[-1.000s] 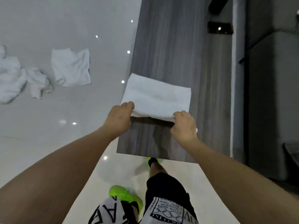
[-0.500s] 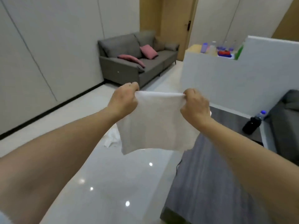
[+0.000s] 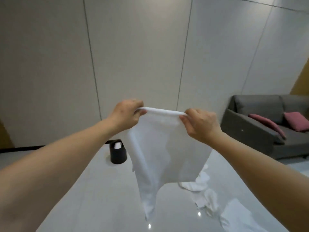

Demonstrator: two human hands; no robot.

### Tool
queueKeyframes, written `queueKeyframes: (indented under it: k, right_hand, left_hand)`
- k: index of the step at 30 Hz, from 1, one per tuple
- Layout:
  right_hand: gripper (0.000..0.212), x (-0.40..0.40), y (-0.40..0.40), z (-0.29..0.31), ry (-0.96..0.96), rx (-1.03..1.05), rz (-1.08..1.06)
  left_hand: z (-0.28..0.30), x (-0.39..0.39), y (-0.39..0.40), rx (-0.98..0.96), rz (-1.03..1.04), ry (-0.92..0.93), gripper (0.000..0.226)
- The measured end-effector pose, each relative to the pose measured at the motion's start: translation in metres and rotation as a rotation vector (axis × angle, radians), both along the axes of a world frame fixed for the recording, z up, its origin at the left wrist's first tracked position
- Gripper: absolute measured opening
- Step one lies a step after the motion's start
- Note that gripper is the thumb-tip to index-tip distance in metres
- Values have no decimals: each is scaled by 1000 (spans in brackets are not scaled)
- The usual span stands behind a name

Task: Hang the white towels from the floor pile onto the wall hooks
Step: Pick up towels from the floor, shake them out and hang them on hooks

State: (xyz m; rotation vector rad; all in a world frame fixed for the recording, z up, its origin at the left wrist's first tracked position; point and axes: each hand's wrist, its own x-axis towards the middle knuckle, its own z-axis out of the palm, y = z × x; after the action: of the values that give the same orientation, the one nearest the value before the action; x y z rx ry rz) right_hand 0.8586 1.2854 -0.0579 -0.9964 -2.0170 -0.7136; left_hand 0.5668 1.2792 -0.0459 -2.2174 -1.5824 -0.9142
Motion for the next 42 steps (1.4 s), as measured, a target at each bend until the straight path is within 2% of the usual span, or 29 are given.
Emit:
queueKeyframes:
  k: [7,12,24,30,33,37,42]
  right_hand:
    - [16,-246,120,13,31,-19,466]
    - [19,-410,147,32,31,-57,698]
    - [25,-775,68,43,-112,-35,1117]
    - [27,-947,7,72,-176,-18,1198]
    - [26,-1026,-20,88,-139,7,1242]
    - [31,-1111,-47,98,-137,29,1280]
    - [26,-1208,-70,110,-97,56,1357]
  left_hand:
    - [29,-211,1,13,395,-35,23]
    - [43,-330,-39,6,674,-58,26]
    - [53,-590,-193,31,1175,-29,20]
    - [81,-719,-266,43,1320,4,21]
    - [103,-779,-297,81,1366,27,27]
    - [121,-843,-325,90,1440,59,26]
    - [126,-918,-348,94,1496,67,25]
